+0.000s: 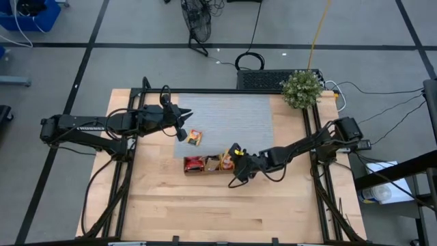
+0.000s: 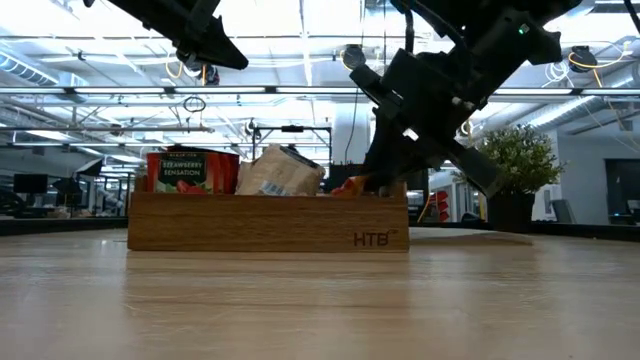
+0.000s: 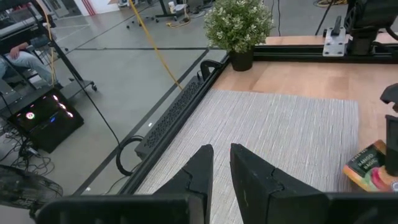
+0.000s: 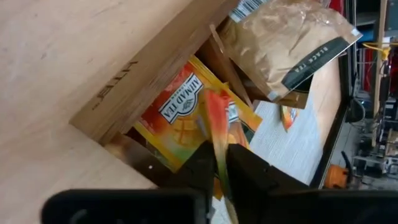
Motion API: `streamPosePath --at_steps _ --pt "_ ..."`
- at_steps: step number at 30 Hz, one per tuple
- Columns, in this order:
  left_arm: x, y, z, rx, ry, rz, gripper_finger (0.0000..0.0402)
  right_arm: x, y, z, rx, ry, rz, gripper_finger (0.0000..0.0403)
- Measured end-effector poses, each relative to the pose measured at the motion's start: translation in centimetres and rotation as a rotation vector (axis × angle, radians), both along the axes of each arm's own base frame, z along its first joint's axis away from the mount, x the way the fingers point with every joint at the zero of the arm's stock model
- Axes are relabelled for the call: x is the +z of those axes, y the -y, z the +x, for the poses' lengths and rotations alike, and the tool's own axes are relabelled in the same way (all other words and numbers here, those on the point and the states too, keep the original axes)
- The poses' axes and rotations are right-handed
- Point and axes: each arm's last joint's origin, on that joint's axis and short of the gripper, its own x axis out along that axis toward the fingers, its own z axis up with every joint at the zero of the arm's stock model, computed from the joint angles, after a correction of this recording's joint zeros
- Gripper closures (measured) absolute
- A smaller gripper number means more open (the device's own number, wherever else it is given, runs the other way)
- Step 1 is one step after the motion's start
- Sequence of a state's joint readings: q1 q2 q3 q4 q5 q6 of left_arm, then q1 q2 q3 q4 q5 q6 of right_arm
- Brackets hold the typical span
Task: Pick & Place Tea
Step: Put the yellow tea bag into the right section of the wooden organizer
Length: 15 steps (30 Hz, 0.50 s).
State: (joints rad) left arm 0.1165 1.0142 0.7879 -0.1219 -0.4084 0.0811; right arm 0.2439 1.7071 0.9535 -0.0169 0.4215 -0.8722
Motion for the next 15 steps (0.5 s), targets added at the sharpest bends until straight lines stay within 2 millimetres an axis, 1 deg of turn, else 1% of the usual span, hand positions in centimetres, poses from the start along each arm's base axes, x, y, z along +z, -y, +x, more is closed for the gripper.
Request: streamPosePath --at_steps 4,7,12,15 --pt "0.0 0.0 0.0 0.0 0.0 0.0 0.0339 0.1 -0.9 -0.2 0.046 0.003 -0.024 0.034" --pt "0.0 0.0 0.0 0.0 0.0 0.0 0.0339 0.3 -1.6 -0.1 0.076 0.038 -0.014 0.0321" --pt "0.0 0.0 0.0 0.0 0.0 0.0 0.0339 0.9 -2.6 0.3 0.097 0.128 0.007 0.0305" --pt "0.0 0.0 0.0 0.0 0.0 0.0 0.0339 1.0 -2.7 0.2 0.073 0.138 -0.058 0.0301"
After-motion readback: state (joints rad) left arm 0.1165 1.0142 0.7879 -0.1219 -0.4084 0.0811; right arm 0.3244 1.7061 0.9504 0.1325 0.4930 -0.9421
